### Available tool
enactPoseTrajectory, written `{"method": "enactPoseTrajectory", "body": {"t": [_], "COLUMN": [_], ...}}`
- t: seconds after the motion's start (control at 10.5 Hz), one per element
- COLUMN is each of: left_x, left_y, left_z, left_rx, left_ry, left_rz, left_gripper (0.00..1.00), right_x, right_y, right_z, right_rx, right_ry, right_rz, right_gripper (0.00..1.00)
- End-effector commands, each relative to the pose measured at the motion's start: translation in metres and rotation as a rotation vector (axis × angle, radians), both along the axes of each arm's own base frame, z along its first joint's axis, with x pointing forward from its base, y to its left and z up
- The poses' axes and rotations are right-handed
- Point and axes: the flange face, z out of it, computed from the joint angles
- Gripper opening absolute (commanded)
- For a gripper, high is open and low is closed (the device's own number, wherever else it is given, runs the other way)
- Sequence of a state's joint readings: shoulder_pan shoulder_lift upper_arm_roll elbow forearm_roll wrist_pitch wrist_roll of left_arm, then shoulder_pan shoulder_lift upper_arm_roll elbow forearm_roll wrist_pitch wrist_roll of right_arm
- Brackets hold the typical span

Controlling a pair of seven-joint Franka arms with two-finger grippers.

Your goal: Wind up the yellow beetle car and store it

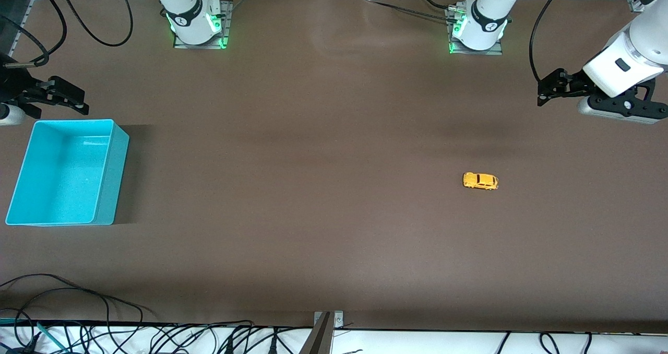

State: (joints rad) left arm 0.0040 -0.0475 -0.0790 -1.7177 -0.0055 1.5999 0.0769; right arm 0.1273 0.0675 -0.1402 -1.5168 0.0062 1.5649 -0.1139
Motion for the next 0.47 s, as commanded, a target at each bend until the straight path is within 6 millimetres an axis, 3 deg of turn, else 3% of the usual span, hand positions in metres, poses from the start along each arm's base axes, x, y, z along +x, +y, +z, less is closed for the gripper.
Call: {"method": "enactPoseTrajectory", "body": {"t": [0.0, 0.38], "left_x": [0.0028, 0.0029], "left_y": [0.0028, 0.0036], "left_z": [0.0055, 0.0055], "left_rx": [0.02, 0.02], "left_ry": [0.006, 0.006], "left_rz": [0.014, 0.015], "left_gripper": [1.0, 1.0], "right_x": [-0.011, -0.0105], "right_y": [-0.0011, -0.002], "right_z": [0.0082, 0.0095], "right_rx": [0.026, 0.024], "right_ry": [0.0, -0.003], "right_rz": [-0.003, -0.006], "right_gripper": [1.0, 1.0]}}
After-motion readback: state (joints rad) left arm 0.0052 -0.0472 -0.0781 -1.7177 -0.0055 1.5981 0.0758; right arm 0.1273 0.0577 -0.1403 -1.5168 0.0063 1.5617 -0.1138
